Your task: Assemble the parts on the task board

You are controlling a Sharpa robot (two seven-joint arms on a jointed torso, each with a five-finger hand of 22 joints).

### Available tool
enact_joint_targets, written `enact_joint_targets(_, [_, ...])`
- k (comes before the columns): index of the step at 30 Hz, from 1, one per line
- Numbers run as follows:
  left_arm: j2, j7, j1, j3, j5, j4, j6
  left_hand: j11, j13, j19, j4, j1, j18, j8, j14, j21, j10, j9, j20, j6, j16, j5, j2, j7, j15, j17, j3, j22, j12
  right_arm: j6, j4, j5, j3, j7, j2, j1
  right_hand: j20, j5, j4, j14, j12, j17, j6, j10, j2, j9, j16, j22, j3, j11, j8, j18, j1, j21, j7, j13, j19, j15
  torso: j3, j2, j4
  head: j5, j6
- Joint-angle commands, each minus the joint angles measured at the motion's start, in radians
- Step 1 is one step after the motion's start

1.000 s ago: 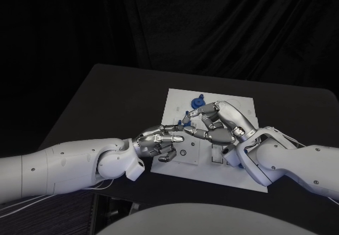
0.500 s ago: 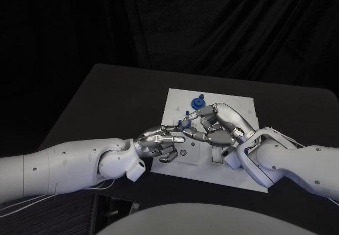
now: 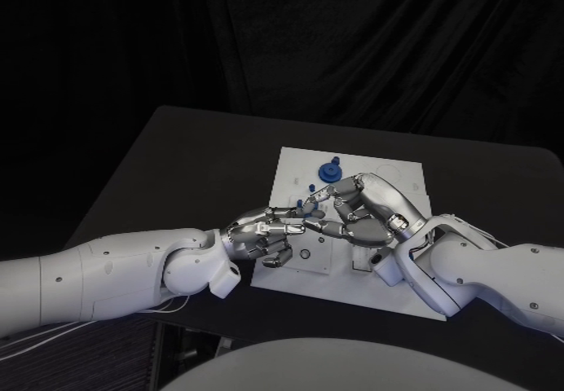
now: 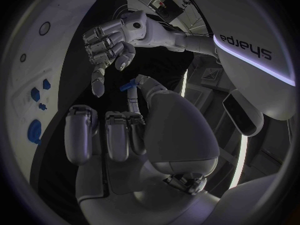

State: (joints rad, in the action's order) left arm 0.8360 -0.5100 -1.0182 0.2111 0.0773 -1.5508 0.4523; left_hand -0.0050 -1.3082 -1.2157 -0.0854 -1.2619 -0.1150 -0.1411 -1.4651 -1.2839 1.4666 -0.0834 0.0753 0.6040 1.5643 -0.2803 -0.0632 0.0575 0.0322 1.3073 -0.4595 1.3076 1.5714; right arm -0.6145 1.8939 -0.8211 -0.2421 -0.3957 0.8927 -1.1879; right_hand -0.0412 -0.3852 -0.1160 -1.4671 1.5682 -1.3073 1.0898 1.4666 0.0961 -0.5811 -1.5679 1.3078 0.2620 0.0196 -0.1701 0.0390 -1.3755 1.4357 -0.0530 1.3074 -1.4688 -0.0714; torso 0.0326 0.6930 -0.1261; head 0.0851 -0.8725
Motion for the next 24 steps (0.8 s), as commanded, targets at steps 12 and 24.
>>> enact_joint_targets(12, [-0.005, -0.009, 0.002, -0.001, -0.007, 0.019, 0.029, 0.007, -0.263, -0.008, -0.009, -0.015, 0.019, -0.029, -0.106, -0.001, 0.104, -0.014, 0.005, 0.049, 0.006, -0.004, 0.002, -0.045, 0.002, 0.263, 0.018, 0.078, -0.001, 0.064, 0.015, 0.231, 0.0, 0.006, 0.028, 0.001, 0.001, -0.015, -0.013, -0.104, 0.003, -0.263, 0.008, 0.104, -0.009, -0.025, -0.003, 0.218, -0.002, 0.002, -0.002, -0.005, -0.014, -0.002, 0.006, 0.263, -0.018, -0.001, -0.0004, -0.001, -0.0004, -0.003, 0.0])
enact_joint_targets(24, [-0.002, -0.001, 0.002, -0.001, -0.007, 0.027, -0.022, 0.007, -0.263, -0.004, -0.005, -0.026, 0.018, 0.011, -0.106, 0.005, 0.104, 0.002, 0.004, -0.035, 0.006, -0.005, -0.005, -0.042, 0.003, 0.263, 0.027, 0.078, -0.001, 0.159, 0.008, 0.541, -0.001, 0.058, 0.042, 0.001, -0.001, -0.033, -0.022, -0.104, 0.003, -0.263, 0.002, 0.104, -0.013, -0.031, -0.003, 0.214, -0.009, -0.001, -0.004, -0.002, -0.022, -0.014, 0.004, 0.263, -0.011, 0.001, 0.0005, -0.001, -0.0014, 0.005, 0.0])
